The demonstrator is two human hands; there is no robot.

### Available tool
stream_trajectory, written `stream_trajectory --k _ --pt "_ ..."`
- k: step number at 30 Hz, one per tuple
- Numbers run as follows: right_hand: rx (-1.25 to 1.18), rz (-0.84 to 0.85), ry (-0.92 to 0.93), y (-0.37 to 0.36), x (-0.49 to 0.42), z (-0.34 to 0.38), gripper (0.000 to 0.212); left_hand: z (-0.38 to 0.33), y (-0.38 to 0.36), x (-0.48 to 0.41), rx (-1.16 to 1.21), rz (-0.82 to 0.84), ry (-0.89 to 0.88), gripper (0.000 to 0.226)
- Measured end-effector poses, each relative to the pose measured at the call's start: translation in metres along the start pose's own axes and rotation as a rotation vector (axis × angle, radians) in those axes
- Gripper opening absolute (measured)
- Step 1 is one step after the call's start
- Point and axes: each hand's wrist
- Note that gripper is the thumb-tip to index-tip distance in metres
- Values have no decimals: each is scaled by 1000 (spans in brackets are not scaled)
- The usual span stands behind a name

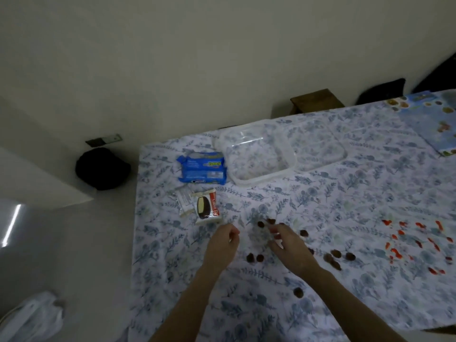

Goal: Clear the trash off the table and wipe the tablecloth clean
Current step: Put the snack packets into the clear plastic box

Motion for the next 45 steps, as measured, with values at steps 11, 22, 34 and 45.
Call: stream_trajectory --k 11,22,34,45 --pt "33 262 190 -31 -63 47 38 16 43 32 -27 -256 318 13" --pt "262 206 403 -69 -122 99 45 54 71 11 73 -303 411 20" --pt "516 250 413 -118 -156 89 82 95 94 -76 260 -441 345 41" --pt "192 138 411 -112 -136 81 55 95 86 -63 293 -466 323 15"
Point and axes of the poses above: each hand's wrist, its own x-axis away from the middle knuckle, its own y-axis out of the back of the hand, z = x × y, and after that the axes turned 2 degrees about -y, right-handed
